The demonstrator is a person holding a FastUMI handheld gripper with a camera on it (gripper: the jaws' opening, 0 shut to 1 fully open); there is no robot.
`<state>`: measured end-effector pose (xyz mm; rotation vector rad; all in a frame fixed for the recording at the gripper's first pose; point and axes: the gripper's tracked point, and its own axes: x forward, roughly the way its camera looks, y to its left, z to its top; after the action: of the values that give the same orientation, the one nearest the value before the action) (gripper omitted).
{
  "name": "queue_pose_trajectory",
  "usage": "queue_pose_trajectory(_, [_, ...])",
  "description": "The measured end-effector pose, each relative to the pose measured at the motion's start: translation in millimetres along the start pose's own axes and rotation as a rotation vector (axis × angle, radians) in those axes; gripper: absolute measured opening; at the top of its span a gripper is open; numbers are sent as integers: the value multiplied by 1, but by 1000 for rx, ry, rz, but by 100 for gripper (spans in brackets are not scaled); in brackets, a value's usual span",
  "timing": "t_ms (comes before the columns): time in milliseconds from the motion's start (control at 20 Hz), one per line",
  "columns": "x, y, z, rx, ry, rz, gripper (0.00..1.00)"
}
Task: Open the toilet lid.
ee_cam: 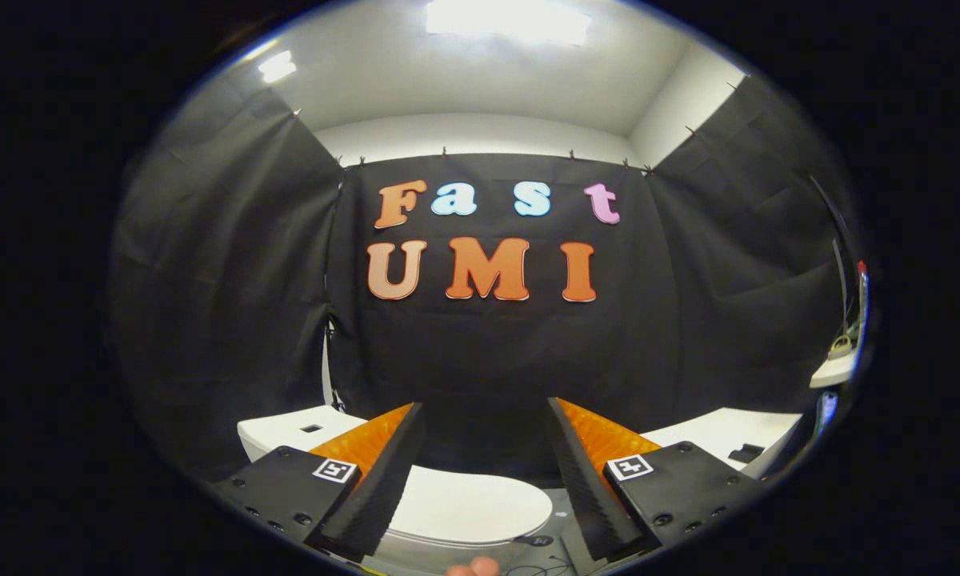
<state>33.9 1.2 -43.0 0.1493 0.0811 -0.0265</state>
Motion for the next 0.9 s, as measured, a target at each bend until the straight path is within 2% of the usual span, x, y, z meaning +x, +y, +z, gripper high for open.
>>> queue_pose_trajectory(300, [52, -29, -57, 271, 126, -30, 98])
queue_pose_trajectory(500, [73, -76, -135, 359, 249, -128, 99])
queue_pose_trajectory(550, [73, -86, -159, 379, 289, -154, 99])
queue_pose_trajectory(650, [46, -92, -215, 441, 477, -163, 99])
queue_pose_trajectory(800, [32, -109, -275, 532, 579, -191, 100])
queue_pose_trajectory(900, [21, -122, -311, 587, 629, -240, 100])
